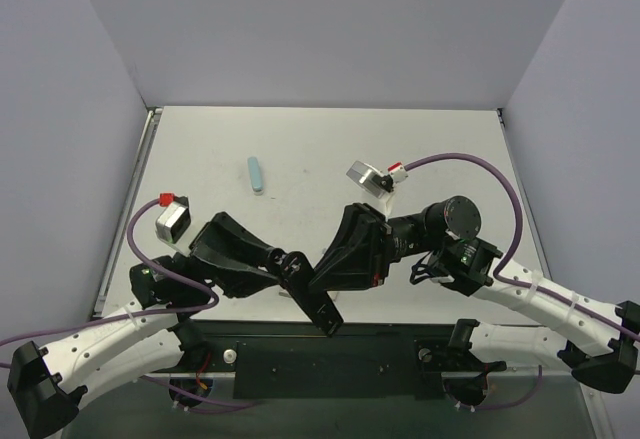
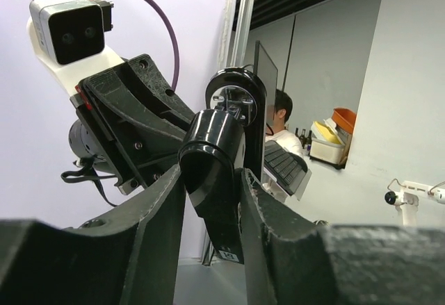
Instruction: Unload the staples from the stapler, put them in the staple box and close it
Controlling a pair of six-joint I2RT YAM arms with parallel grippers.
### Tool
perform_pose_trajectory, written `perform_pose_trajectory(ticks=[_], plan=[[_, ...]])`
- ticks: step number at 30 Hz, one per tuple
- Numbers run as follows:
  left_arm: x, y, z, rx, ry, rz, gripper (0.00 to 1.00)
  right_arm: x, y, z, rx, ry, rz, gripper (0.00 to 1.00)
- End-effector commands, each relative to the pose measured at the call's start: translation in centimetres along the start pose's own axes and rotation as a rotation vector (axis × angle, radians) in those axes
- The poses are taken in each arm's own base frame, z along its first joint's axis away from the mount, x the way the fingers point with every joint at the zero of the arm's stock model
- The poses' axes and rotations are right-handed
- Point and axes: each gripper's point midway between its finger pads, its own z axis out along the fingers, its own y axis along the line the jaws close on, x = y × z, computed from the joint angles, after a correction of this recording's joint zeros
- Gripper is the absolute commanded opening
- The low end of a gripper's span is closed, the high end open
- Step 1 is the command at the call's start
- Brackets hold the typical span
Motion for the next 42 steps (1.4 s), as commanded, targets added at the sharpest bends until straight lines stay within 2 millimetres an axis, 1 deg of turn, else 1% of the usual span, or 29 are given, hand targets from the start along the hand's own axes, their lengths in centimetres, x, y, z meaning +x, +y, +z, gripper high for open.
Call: perform_pose_trajectory(ticks=[1, 2, 3, 4, 5, 9, 10, 11, 12, 13, 14, 15, 16, 17, 18, 19, 20, 21, 26, 28, 31, 33, 36, 37, 38, 39, 40, 41, 42], plan=[[-2.1, -3.5, 0.8, 0.139, -0.046, 0.085, 0.24, -3.2, 3.2, 0.3, -0.098, -0.103, -0.147, 0.00], [-2.1, -3.4, 0.8, 0.137, -0.045, 0.082, 0.20, -3.3, 3.3, 0.3, -0.099, -0.106, -0.149, 0.00], [-2.1, -3.5, 0.8, 0.137, -0.045, 0.082, 0.06, -3.2, 3.2, 0.3, -0.100, -0.103, -0.149, 0.00], [-2.1, -3.5, 0.8, 0.135, -0.044, 0.080, 0.02, -3.1, 3.2, 0.2, -0.099, -0.101, -0.150, 0.00], [-2.0, -3.5, 0.7, 0.135, -0.044, 0.081, 0.00, -3.0, 3.2, 0.2, -0.095, -0.099, -0.153, 0.00], [-2.2, -3.8, 0.6, 0.133, -0.040, 0.097, 0.00, -2.5, 2.4, -0.2, -0.044, -0.082, -0.163, 0.00], [-2.1, -3.8, 0.6, 0.127, -0.037, 0.096, 0.00, -2.3, 2.1, -0.5, -0.015, -0.078, -0.163, 0.03], [-2.2, -4.0, 0.6, 0.126, -0.033, 0.099, 0.00, -2.2, 2.0, -0.7, -0.003, -0.078, -0.168, 0.08], [-2.2, -4.0, 0.6, 0.125, -0.033, 0.105, 0.00, -2.0, 2.0, -1.1, 0.010, -0.076, -0.176, 0.20], [-2.2, -4.1, 0.5, 0.121, -0.031, 0.105, 0.00, -2.1, 2.2, -1.4, 0.014, -0.081, -0.187, 0.25], [-2.3, -4.2, 0.5, 0.121, -0.033, 0.108, 0.00, -1.7, 1.7, -1.6, 0.041, -0.071, -0.189, 0.31], [-2.3, -4.4, 0.5, 0.124, -0.033, 0.109, 0.00, -1.8, 2.1, -2.0, 0.046, -0.077, -0.202, 0.34], [-2.4, -4.5, 0.5, 0.127, -0.033, 0.111, 0.00, -1.5, 1.6, -2.2, 0.072, -0.070, -0.203, 0.40], [-2.4, -4.6, 0.5, 0.129, -0.030, 0.111, 0.00, -1.6, 1.8, -2.6, 0.079, -0.078, -0.214, 0.43], [-2.4, -4.7, 0.4, 0.130, -0.032, 0.111, 0.00, -1.5, 1.4, -2.9, 0.101, -0.075, -0.217, 0.47], [-2.4, -4.7, 0.4, 0.130, -0.030, 0.110, 0.00, -1.6, 1.5, -3.2, 0.112, -0.083, -0.223, 0.49], [-2.4, -4.7, 0.4, 0.128, -0.031, 0.112, 0.00, -1.4, 0.9, -3.5, 0.140, -0.077, -0.226, 0.50], [-2.4, -4.7, 0.4, 0.128, -0.028, 0.112, 0.00, -1.6, 1.1, -3.9, 0.153, -0.087, -0.237, 0.50], [-2.2, -4.5, 0.4, 0.123, -0.020, 0.110, 0.00, -1.6, -0.6, -5.7, 0.289, -0.089, -0.265, 0.52], [-2.2, -4.5, 0.3, 0.121, -0.019, 0.111, 0.00, -1.5, -1.6, -6.4, 0.345, -0.087, -0.265, 0.52], [-1.9, -3.9, 0.4, 0.100, -0.006, 0.108, 0.00, -1.3, -3.2, -7.3, 0.434, -0.080, -0.276, 0.53], [-1.5, -2.9, 0.5, 0.063, 0.011, 0.108, 0.00, -1.1, -4.4, -8.1, 0.502, -0.066, -0.285, 0.53], [-0.7, -0.5, 0.7, -0.040, 0.055, 0.091, 0.00, -0.8, -5.6, -9.3, 0.594, -0.043, -0.305, 0.54], [-0.5, 0.2, 0.6, -0.066, 0.066, 0.104, 0.00, -0.5, -6.6, -10.2, 0.661, -0.028, -0.300, 0.54], [-0.1, 1.2, 0.5, -0.113, 0.086, 0.089, 0.00, -0.7, -7.2, -10.8, 0.716, -0.038, -0.303, 0.54], [0.2, 2.0, 0.3, -0.142, 0.101, 0.116, 0.00, -0.2, -7.8, -11.4, 0.752, -0.014, -0.299, 0.54], [0.5, 3.1, 0.1, -0.195, 0.115, 0.105, 0.00, -0.5, -8.4, -12.0, 0.800, -0.021, -0.303, 0.54], [0.8, 3.8, -0.1, -0.223, 0.132, 0.131, 0.00, 0.1, -8.9, -12.6, 0.834, 0.002, -0.293, 0.54], [1.3, 5.0, -0.6, -0.275, 0.151, 0.141, 0.00, 0.1, -9.5, -13.3, 0.880, 0.001, -0.293, 0.54]])
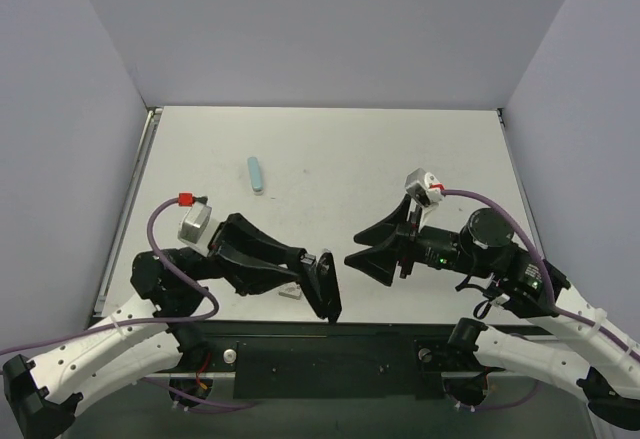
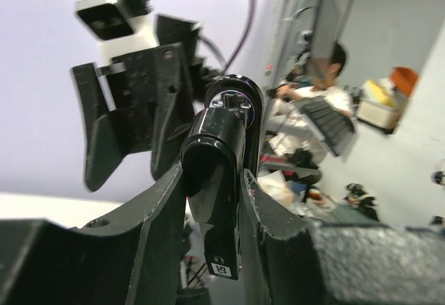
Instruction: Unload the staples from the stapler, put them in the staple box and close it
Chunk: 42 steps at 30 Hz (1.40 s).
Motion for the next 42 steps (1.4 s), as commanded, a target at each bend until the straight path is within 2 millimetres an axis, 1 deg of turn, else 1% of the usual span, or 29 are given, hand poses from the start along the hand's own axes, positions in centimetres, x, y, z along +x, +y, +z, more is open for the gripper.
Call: perform_pose_trajectory(ticks=[1, 3, 4, 7, 9, 10, 11, 12, 14, 15, 17, 20, 21, 23, 28, 31, 34, 37, 42], plan=[[-1.0, 3.3, 0.4, -0.177, -0.002, 0.097, 0.00, 0.1, -3.8, -1.2, 0.216, 0.020, -0.061, 0.54], [0.3, 5.7, -0.3, -0.280, 0.036, 0.091, 0.00, 0.7, -4.6, -1.6, 0.257, 0.042, -0.073, 0.54], [0.5, 6.2, -0.5, -0.302, 0.045, 0.103, 0.00, 1.1, -5.1, -1.9, 0.281, 0.052, -0.077, 0.54], [2.2, 8.9, -1.5, -0.406, 0.092, 0.093, 0.00, 1.8, -5.9, -2.7, 0.330, 0.076, -0.094, 0.54], [3.1, 10.2, -2.1, -0.462, 0.123, 0.088, 0.00, 2.0, -7.4, -3.7, 0.419, 0.086, -0.108, 0.54], [3.5, 10.6, -2.4, -0.480, 0.135, 0.085, 0.00, 2.4, -7.8, -4.2, 0.443, 0.109, -0.114, 0.54], [4.1, 11.3, -2.7, -0.512, 0.154, 0.073, 0.00, 2.4, -8.3, -4.5, 0.473, 0.108, -0.119, 0.54], [4.4, 11.6, -2.9, -0.521, 0.165, 0.070, 0.00, 3.0, -8.5, -4.8, 0.483, 0.130, -0.119, 0.54], [5.4, 12.5, -3.4, -0.557, 0.197, 0.049, 0.00, 3.7, -8.2, -4.9, 0.462, 0.150, -0.118, 0.54], [5.9, 13.0, -3.7, -0.584, 0.210, 0.036, 0.00, 3.9, -7.7, -4.8, 0.430, 0.157, -0.116, 0.54], [6.6, 13.5, -4.2, -0.608, 0.224, 0.009, 0.00, 4.8, -7.2, -4.7, 0.388, 0.182, -0.108, 0.56], [7.4, 13.8, -4.6, -0.629, 0.225, -0.041, 0.00, 6.0, -6.3, -4.1, 0.310, 0.213, -0.096, 0.58], [7.5, 13.8, -4.6, -0.636, 0.220, -0.062, 0.00, 6.4, -5.5, -3.8, 0.257, 0.220, -0.089, 0.61], [7.7, 13.8, -4.9, -0.652, 0.211, -0.095, 0.00, 6.6, -4.9, -3.3, 0.211, 0.216, -0.070, 0.64], [7.0, 13.1, -4.9, -0.674, 0.155, -0.182, 0.00, 6.6, -5.3, -2.1, 0.208, 0.194, -0.021, 0.68], [6.8, 12.5, -4.9, -0.674, 0.122, -0.253, 0.00, 6.0, -4.9, -1.0, 0.159, 0.156, 0.027, 0.72], [6.9, 12.1, -4.9, -0.668, 0.104, -0.300, 0.00, 5.9, -5.1, -0.1, 0.148, 0.143, 0.065, 0.73], [7.2, 11.8, -5.1, -0.669, 0.092, -0.354, 0.00, 5.4, -4.9, 0.5, 0.126, 0.116, 0.094, 0.73], [6.8, 11.2, -4.9, -0.640, 0.056, -0.386, 0.00, 5.5, -4.8, 1.5, 0.099, 0.109, 0.136, 0.73]])
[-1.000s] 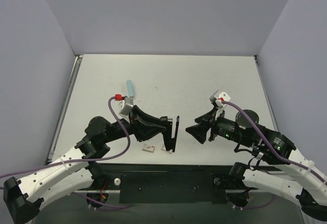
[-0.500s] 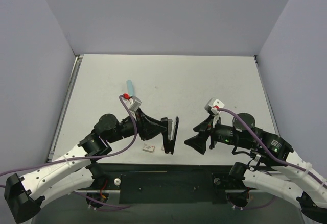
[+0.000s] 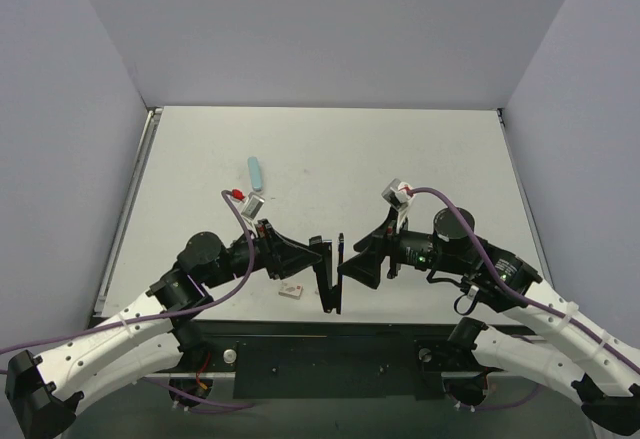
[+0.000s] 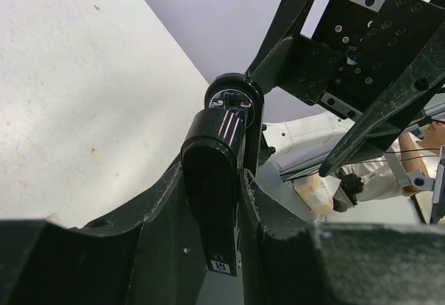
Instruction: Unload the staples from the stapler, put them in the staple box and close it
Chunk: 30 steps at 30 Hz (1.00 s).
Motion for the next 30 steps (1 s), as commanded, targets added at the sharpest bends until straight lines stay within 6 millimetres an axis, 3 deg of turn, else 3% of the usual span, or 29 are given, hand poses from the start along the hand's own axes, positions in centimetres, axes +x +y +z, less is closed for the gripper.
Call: perform_pose_trajectory(ticks=[1, 9, 17, 24, 27, 30], plan=[[-2.8, -4.2, -0.6, 0.150, -0.103, -0.051, 0.00, -1.6, 1.4, 0.8, -0.083, -0.064, 0.032, 0.73], [-3.4, -5.7, -1.2, 0.205, -0.124, -0.083, 0.00, -1.7, 1.3, 1.2, -0.105, -0.091, 0.058, 0.73], [-3.3, -6.0, -1.3, 0.253, -0.133, -0.130, 0.00, -1.8, 1.7, 1.7, -0.146, -0.092, 0.082, 0.63], [-3.5, -6.7, -1.3, 0.292, -0.143, -0.143, 0.00, -1.7, 2.2, 1.8, -0.189, -0.096, 0.105, 0.29], [-3.7, -7.3, -1.5, 0.333, -0.156, -0.146, 0.00, -1.7, 2.3, 1.9, -0.203, -0.098, 0.120, 0.04], [-3.8, -7.4, -1.7, 0.367, -0.178, -0.149, 0.00, -1.9, 2.5, 1.9, -0.214, -0.113, 0.134, 0.00]])
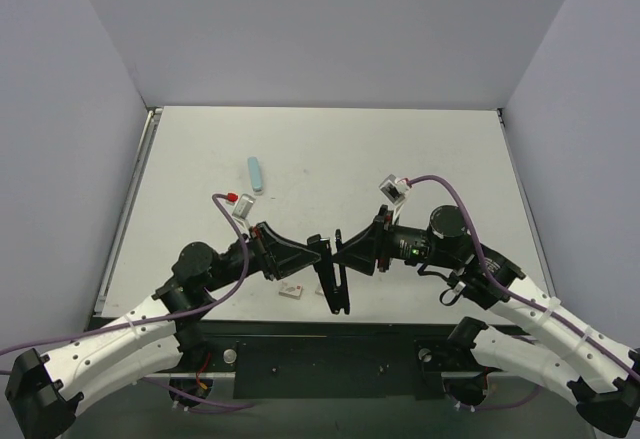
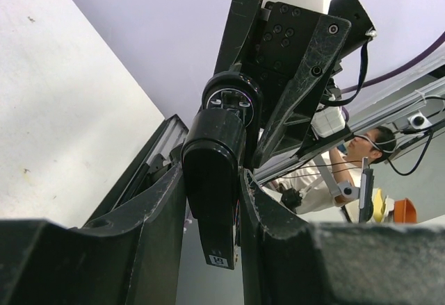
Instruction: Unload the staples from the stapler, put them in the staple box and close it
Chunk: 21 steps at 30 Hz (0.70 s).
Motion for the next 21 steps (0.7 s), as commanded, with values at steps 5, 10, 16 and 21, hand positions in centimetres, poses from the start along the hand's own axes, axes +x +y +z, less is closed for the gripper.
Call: perform_pose_trajectory(ticks=[5, 10, 16, 21], plan=[[-2.6, -5.7, -0.9, 0.271, -0.136, 0.013, 0.22, -1.7, 2.2, 0.1, -0.116, -0.078, 0.012, 0.00], [-3.3, -7.3, -1.7, 0.340, -0.180, 0.059, 0.39, -2.0, 2.5, -0.1, -0.135, -0.100, 0.037, 0.00], [-3.8, -8.3, -2.6, 0.405, -0.229, 0.090, 0.49, -2.5, 2.9, 0.2, -0.169, -0.130, 0.092, 0.00], [-4.1, -8.6, -2.8, 0.432, -0.259, 0.107, 0.54, -2.7, 3.1, 0.5, -0.191, -0.138, 0.110, 0.00]])
